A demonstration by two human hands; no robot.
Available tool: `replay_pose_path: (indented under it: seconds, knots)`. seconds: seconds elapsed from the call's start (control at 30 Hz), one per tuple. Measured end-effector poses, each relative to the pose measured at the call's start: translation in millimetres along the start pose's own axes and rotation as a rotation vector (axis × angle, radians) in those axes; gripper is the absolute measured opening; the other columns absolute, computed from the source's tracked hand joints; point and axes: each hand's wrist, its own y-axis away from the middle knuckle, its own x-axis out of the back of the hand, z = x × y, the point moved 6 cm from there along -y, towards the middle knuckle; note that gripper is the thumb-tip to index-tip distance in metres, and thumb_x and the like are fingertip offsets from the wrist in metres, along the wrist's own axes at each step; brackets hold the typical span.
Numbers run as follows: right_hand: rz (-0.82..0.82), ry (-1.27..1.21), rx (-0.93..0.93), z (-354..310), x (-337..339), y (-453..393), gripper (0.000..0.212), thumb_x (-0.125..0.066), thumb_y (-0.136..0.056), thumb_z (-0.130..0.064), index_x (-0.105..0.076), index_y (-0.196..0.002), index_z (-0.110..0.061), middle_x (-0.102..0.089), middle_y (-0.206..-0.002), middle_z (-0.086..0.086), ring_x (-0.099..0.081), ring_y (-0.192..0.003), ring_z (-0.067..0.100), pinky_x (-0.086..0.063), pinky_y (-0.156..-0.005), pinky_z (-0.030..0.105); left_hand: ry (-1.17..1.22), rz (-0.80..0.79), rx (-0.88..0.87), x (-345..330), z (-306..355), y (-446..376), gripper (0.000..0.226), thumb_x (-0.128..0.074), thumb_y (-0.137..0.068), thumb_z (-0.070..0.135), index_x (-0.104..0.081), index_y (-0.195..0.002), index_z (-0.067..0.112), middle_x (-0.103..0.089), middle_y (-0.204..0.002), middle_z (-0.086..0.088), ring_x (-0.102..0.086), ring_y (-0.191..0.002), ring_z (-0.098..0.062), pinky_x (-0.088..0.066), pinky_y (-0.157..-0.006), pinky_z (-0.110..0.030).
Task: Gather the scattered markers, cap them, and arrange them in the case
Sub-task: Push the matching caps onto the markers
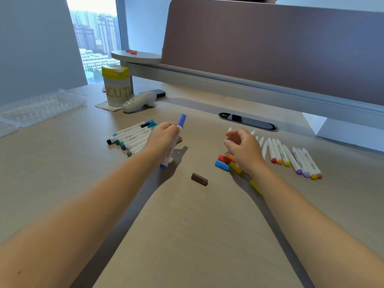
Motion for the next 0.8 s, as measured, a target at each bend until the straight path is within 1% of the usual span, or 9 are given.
replay_pose_path:
  seconds: [0.07,0.13,0.17,0.23,0.3,0.37,0.43,0.6,0.8]
  knots:
    - [0.014,0.138,-0.042,14,2,-11,0.030,-0.049,-0.093,-0.016,-0.052,-0.123,-0.009,-0.054,-0.126,0.010,-0.050,-0.115,0.024,-0.047,-0.096,0.039,-0.144,0.001,-0.085,2,3,-3,0.029,-0.041,-0.096,0.018,-0.054,-0.121,0.011,-0.052,-0.083,0.005,-0.050,-0.072,-0.006,-0.041,-0.061,-0.021]
    - [-0.013,0.332,-0.077,24,0,-20,0.035,-0.050,-0.093,-0.024,-0.051,-0.127,-0.016,-0.052,-0.131,0.010,-0.046,-0.121,0.028,-0.041,-0.101,0.044,-0.259,-0.014,-0.151,1,3,-8,0.031,-0.044,-0.095,0.019,-0.056,-0.122,0.010,-0.063,-0.097,-0.002,-0.059,-0.085,-0.015,-0.049,-0.072,-0.029]
    - [-0.035,0.435,-0.093,28,-3,-24,0.037,-0.050,-0.092,-0.029,-0.050,-0.128,-0.020,-0.052,-0.132,0.011,-0.044,-0.122,0.029,-0.039,-0.101,0.044,-0.339,-0.019,-0.178,0,2,-10,0.031,-0.045,-0.095,0.020,-0.057,-0.121,0.011,-0.064,-0.100,-0.005,-0.060,-0.089,-0.018,-0.048,-0.073,-0.030]
    - [-0.081,0.587,-0.123,33,-8,-30,0.038,-0.048,-0.092,-0.037,-0.050,-0.128,-0.024,-0.051,-0.131,0.012,-0.039,-0.124,0.029,-0.035,-0.102,0.042,-0.538,-0.020,-0.222,-3,-2,-13,0.030,-0.045,-0.095,0.024,-0.058,-0.120,0.013,-0.062,-0.092,-0.004,-0.056,-0.084,-0.019,-0.044,-0.066,-0.026]
    - [-0.108,0.651,-0.124,32,-13,-34,0.036,-0.049,-0.091,-0.038,-0.053,-0.124,-0.023,-0.052,-0.129,0.012,-0.037,-0.124,0.029,-0.032,-0.101,0.041,-0.705,-0.012,-0.254,-4,-5,-17,0.031,-0.044,-0.096,0.028,-0.058,-0.120,0.016,-0.061,-0.092,-0.004,-0.056,-0.087,-0.020,-0.045,-0.075,-0.033]
    - [-0.114,0.654,-0.085,26,-16,-38,0.031,-0.054,-0.089,-0.034,-0.059,-0.117,-0.020,-0.056,-0.122,0.011,-0.038,-0.121,0.027,-0.032,-0.091,0.036,-0.840,-0.020,-0.282,-4,-10,-21,0.032,-0.043,-0.096,0.031,-0.058,-0.121,0.018,-0.062,-0.101,-0.004,-0.054,-0.094,-0.021,-0.043,-0.082,-0.037]
    - [-0.111,0.625,-0.049,20,-18,-41,0.026,-0.058,-0.087,-0.028,-0.063,-0.110,-0.016,-0.060,-0.113,0.009,-0.040,-0.116,0.025,-0.028,-0.083,0.031,-0.962,-0.023,-0.309,-4,-12,-26,0.032,-0.043,-0.096,0.033,-0.058,-0.120,0.020,-0.062,-0.108,-0.005,-0.052,-0.100,-0.022,-0.039,-0.081,-0.036]
    - [-0.118,0.494,-0.014,15,-27,-44,0.004,-0.060,-0.086,-0.017,-0.059,-0.090,-0.016,-0.063,-0.095,0.008,-0.054,-0.092,0.020,-0.044,-0.095,0.041,-1.168,-0.017,-0.373,-4,-11,-32,0.029,-0.045,-0.095,0.032,-0.057,-0.118,0.021,-0.058,-0.116,-0.005,-0.049,-0.107,-0.024,-0.036,-0.084,-0.035]
    - [-0.106,0.367,0.029,8,-25,-46,0.018,-0.061,-0.085,-0.010,-0.057,-0.103,-0.009,-0.062,-0.093,0.005,-0.061,-0.090,0.019,-0.052,-0.081,0.034,-1.218,0.013,-0.453,-7,-1,-25,0.032,-0.047,-0.094,0.034,-0.055,-0.122,0.020,-0.056,-0.119,-0.005,-0.047,-0.113,-0.023,-0.035,-0.091,-0.034]
